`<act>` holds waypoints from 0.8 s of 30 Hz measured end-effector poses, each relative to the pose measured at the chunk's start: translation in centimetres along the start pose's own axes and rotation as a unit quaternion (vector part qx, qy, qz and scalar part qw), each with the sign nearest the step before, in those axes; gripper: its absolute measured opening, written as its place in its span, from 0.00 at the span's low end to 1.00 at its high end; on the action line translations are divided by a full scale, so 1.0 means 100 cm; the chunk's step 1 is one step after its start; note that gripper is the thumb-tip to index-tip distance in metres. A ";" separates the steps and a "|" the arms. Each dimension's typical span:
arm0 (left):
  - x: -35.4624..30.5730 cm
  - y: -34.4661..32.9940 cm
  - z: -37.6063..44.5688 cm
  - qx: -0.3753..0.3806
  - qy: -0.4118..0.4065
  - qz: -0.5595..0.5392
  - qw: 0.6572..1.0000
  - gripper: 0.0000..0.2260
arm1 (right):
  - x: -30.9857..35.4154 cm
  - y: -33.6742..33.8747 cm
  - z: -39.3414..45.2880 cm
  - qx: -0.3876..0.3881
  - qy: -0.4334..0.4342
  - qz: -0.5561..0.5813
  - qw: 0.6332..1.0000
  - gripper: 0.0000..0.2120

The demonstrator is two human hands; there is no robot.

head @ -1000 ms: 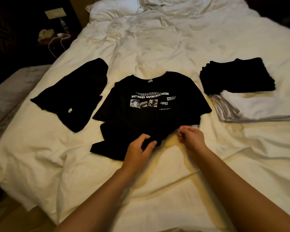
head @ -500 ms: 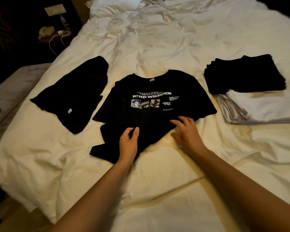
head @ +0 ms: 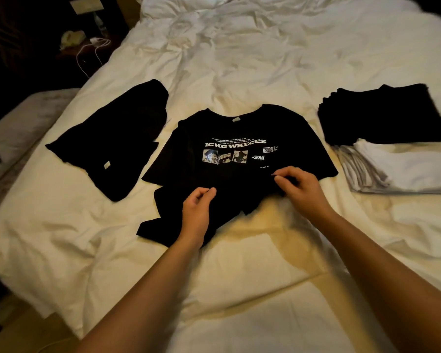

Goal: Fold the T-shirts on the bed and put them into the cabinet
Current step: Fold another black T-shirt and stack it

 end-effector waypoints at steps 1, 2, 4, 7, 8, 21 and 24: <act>-0.005 -0.006 -0.004 0.032 -0.018 0.011 0.999 0.09 | 0.000 0.003 -0.004 0.007 -0.026 0.044 0.999 0.06; -0.010 -0.013 -0.010 0.063 -0.043 0.027 0.997 0.10 | 0.003 0.007 -0.007 0.009 -0.039 0.070 0.997 0.08; -0.016 -0.024 -0.023 0.117 -0.086 0.060 0.988 0.09 | 0.010 0.016 -0.015 0.018 -0.049 0.074 0.996 0.12; -0.012 -0.033 -0.039 0.161 -0.096 0.087 0.978 0.08 | 0.012 0.022 -0.025 0.067 -0.074 0.048 0.994 0.11; -0.007 -0.034 -0.045 0.176 -0.093 0.101 0.975 0.08 | 0.010 0.022 -0.032 0.091 -0.084 0.033 0.992 0.11; 0.034 -0.051 -0.102 0.304 -0.253 0.403 0.825 0.18 | -0.058 0.025 -0.150 -0.073 -0.353 0.022 0.933 0.18; 0.031 -0.071 -0.111 0.321 -0.291 0.420 0.797 0.13 | -0.050 0.009 -0.157 -0.009 -0.395 0.157 0.905 0.14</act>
Point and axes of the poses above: each hand's wrist, its own z-axis towards the middle knuckle, its own y-axis out of the back of the hand, x = y × z, the point moved 8 cm from there along z, towards the middle knuckle, and after that the axes turned 12 degrees about -z, right-handed, at the moved point
